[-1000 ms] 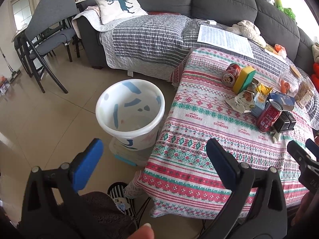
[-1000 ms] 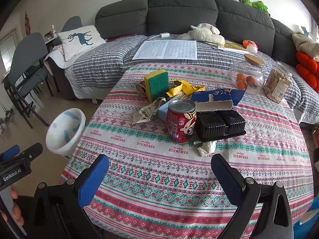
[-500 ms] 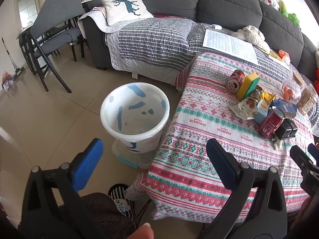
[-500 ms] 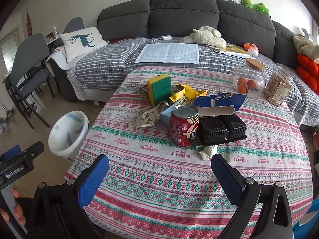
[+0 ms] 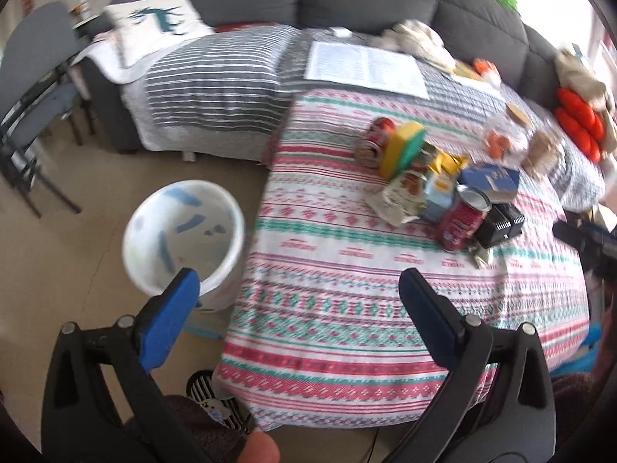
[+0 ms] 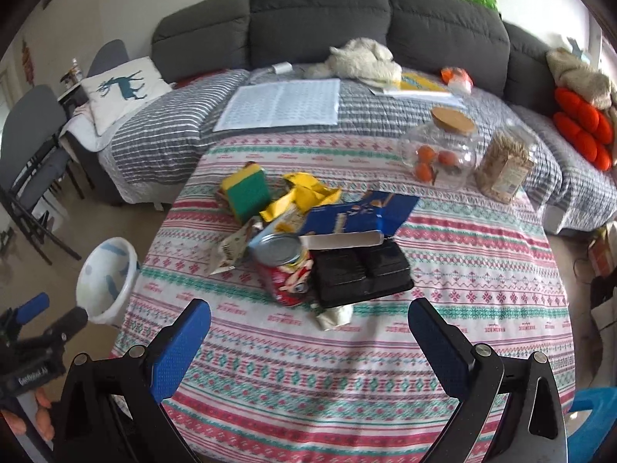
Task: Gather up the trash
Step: 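Grasp the yellow-green sponge with the left tool while the right tool grasps the blue snack box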
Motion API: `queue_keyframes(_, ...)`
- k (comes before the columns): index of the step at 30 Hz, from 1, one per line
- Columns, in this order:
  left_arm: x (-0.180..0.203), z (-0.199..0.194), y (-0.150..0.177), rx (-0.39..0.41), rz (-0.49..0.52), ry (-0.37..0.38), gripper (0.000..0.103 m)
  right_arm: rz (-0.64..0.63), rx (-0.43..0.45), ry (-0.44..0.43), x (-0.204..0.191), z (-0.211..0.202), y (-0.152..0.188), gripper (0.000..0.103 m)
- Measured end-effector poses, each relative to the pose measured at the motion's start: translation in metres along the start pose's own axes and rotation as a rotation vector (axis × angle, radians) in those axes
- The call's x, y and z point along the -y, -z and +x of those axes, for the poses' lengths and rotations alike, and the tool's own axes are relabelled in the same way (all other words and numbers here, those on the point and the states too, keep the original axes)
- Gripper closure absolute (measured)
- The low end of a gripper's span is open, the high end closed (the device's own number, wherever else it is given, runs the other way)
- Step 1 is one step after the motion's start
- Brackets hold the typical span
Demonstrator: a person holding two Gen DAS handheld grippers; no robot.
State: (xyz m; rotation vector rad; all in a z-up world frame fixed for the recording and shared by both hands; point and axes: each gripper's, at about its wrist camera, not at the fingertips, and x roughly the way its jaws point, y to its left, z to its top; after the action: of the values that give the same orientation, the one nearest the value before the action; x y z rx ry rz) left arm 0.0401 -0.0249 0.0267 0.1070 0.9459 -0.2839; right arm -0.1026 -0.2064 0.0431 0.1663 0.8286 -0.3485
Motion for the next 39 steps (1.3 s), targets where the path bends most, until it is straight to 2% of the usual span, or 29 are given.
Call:
queue_keyframes(3, 0.017, 0.016, -0.017, -0.039, 0.024, 0.024, 0.001, 0.058, -0.069, 0.02, 0.034, 0.023, -0.019, 0.0)
queue_keyframes(6, 0.032, 0.032, -0.037, -0.056, 0.036, 0.065, 0.001, 0.104, -0.082, 0.005, 0.059, 0.041, -0.026, 0.004)
queue_keyframes(7, 0.039, 0.037, -0.045, -0.048, 0.049, 0.073, 0.002, 0.125, -0.081, -0.01, 0.068, 0.047, -0.026, 0.005)
queue_keyframes(9, 0.052, 0.047, -0.057, 0.005, 0.083, 0.118, 0.011, 0.175, -0.117, -0.038, 0.085, 0.063, -0.026, 0.017)
queue_keyframes(10, 0.059, 0.053, -0.062, 0.057, 0.105, 0.163, 0.013, 0.188, -0.131, -0.046, 0.089, 0.067, -0.028, 0.023)
queue_keyframes(13, 0.071, 0.079, -0.068, 0.074, 0.122, 0.206, 0.021, 0.235, -0.131, -0.079, 0.104, 0.079, -0.037, 0.023)
queue_keyframes(15, 0.081, 0.099, -0.073, 0.04, 0.141, 0.206, 0.031, 0.244, -0.129, -0.093, 0.106, 0.086, -0.044, 0.024)
queue_keyframes(16, 0.084, 0.105, -0.075, 0.03, 0.149, 0.203, 0.031, 0.244, -0.131, -0.105, 0.105, 0.091, -0.048, 0.024)
queue_keyframes(20, 0.098, 0.133, -0.088, 0.014, 0.158, 0.201, 0.032, 0.25, -0.13, -0.145, 0.099, 0.107, -0.062, 0.026)
queue_keyframes(23, 0.103, 0.148, -0.097, 0.016, 0.153, 0.186, 0.034, 0.273, -0.126, -0.157, 0.099, 0.115, -0.067, 0.033)
queue_keyframes(28, 0.106, 0.16, -0.111, 0.039, 0.122, 0.19, 0.036, 0.249, -0.101, -0.195, 0.091, 0.121, -0.076, 0.035)
queue_keyframes(31, 0.106, 0.164, -0.115, 0.049, 0.102, 0.214, 0.037, 0.251, -0.118, -0.215, 0.089, 0.129, -0.076, 0.035)
queue_keyframes(32, 0.106, 0.167, -0.116, 0.046, 0.099, 0.219, 0.04, 0.259, -0.128, -0.22, 0.089, 0.133, -0.076, 0.035)
queue_keyframes(35, 0.108, 0.175, -0.118, 0.015, 0.092, 0.234, 0.061, 0.27, -0.154, -0.224, 0.088, 0.143, -0.075, 0.035)
queue_keyframes(39, 0.107, 0.174, -0.12, 0.015, 0.082, 0.246, 0.065, 0.28, -0.184, -0.219, 0.086, 0.156, -0.073, 0.035)
